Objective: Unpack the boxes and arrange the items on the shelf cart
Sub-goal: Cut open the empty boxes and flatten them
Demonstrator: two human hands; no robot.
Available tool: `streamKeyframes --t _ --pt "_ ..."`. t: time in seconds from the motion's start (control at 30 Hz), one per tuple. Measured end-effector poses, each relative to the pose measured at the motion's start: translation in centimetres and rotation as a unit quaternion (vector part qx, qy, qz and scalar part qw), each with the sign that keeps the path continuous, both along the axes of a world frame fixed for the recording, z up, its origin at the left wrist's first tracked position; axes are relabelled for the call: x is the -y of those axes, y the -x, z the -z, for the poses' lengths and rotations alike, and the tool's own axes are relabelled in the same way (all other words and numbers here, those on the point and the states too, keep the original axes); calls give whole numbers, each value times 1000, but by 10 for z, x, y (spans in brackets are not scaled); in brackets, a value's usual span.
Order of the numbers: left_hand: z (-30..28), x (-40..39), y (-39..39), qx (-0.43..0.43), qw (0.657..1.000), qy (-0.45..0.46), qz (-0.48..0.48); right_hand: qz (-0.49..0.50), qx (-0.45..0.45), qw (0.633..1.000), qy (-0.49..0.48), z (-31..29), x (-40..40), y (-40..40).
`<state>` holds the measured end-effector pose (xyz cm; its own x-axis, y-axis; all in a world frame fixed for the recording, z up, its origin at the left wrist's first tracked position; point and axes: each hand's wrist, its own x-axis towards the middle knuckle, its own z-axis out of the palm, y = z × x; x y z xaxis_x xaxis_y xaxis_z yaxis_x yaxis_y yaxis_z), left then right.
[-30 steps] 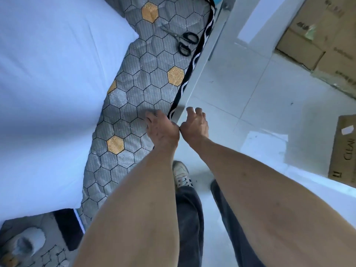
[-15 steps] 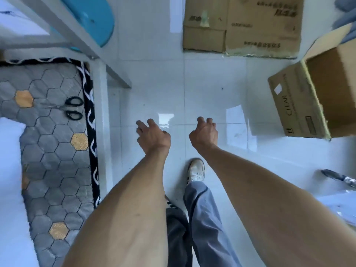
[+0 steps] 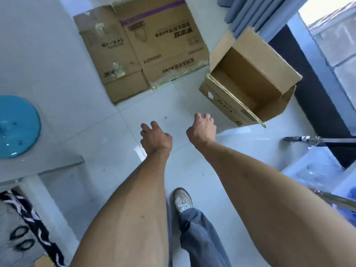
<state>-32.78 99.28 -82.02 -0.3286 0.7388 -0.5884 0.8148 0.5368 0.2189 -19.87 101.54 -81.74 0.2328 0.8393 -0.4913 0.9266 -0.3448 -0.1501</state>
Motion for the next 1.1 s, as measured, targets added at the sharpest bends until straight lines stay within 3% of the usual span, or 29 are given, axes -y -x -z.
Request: streamKeyframes --t 0.23,0.47,0.77,1.1 --pt "4 -30 -29 3 995 26 100 104 -18 993 60 4 12 -37" --pt "9 -17 -23 21 993 45 103 137 -59 984 100 28 21 -14" --pt "28 36 81 -27 993 56 -99 -20 -88 980 176 51 76 116" --pt "41 135 206 -90 952 62 -285 -184 -90 957 207 64 141 236"
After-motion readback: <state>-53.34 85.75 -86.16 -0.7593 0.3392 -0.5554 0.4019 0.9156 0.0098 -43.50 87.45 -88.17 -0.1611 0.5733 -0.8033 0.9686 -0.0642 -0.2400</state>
